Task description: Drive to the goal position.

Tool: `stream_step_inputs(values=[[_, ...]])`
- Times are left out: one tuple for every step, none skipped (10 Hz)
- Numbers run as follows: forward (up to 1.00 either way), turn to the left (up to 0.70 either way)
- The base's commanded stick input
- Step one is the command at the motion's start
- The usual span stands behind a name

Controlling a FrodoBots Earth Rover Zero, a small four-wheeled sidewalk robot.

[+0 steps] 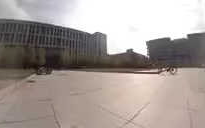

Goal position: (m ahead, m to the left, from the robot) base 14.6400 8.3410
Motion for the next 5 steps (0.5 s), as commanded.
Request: stream_step_inputs(values=[[1.0, 0.27], [1.0, 0.38], [1.0, 0.4], [1.0, 0.18], [1.0, 0.0]])
